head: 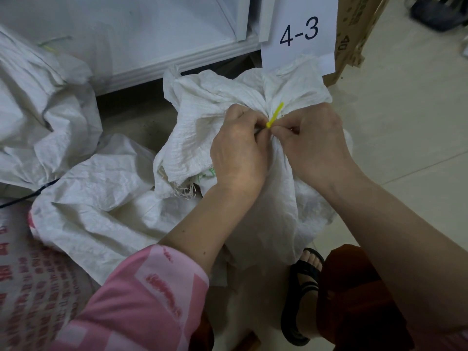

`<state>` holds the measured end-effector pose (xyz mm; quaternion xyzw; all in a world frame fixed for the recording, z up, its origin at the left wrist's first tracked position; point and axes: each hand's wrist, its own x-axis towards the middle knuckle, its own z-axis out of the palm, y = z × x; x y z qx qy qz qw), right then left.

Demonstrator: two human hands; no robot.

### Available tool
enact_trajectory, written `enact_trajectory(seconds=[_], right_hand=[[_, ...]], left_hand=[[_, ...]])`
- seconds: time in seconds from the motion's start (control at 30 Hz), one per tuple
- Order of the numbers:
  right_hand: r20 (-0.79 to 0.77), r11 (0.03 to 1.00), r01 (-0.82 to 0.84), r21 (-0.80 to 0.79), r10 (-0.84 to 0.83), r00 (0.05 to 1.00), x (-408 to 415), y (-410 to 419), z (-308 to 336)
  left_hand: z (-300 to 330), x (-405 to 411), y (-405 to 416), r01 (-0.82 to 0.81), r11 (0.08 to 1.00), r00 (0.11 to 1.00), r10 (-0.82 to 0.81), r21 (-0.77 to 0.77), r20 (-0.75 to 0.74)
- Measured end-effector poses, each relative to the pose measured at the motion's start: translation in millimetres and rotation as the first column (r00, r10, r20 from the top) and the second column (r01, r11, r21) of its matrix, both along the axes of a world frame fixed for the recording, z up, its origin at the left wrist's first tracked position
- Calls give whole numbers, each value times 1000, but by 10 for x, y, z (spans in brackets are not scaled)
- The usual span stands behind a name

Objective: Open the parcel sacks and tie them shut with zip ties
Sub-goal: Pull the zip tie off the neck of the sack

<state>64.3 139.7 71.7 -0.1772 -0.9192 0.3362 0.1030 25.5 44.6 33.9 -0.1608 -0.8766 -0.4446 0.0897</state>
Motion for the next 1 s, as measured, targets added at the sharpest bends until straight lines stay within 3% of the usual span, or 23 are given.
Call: enact_trajectory(seconds=[0.43,0.53,0.7,1.0], right_hand=[[-35,971,72,-229,-82,996,-40,82,17],[-37,976,65,-207,-74,997,-30,87,30],[-37,999,32,-14,-33,999,-26,67,28],[-55,998,50,-48,-52,997,-53,63,14]], left_hand=[[-26,18,0,23,998,981,-33,-53,-190],[-21,19,-5,15,996,975,-35,-93,-218],[4,17,-15,5,996,989,-19,-95,-146],[70,2,-50,43,990,996,-53,-137,-75]])
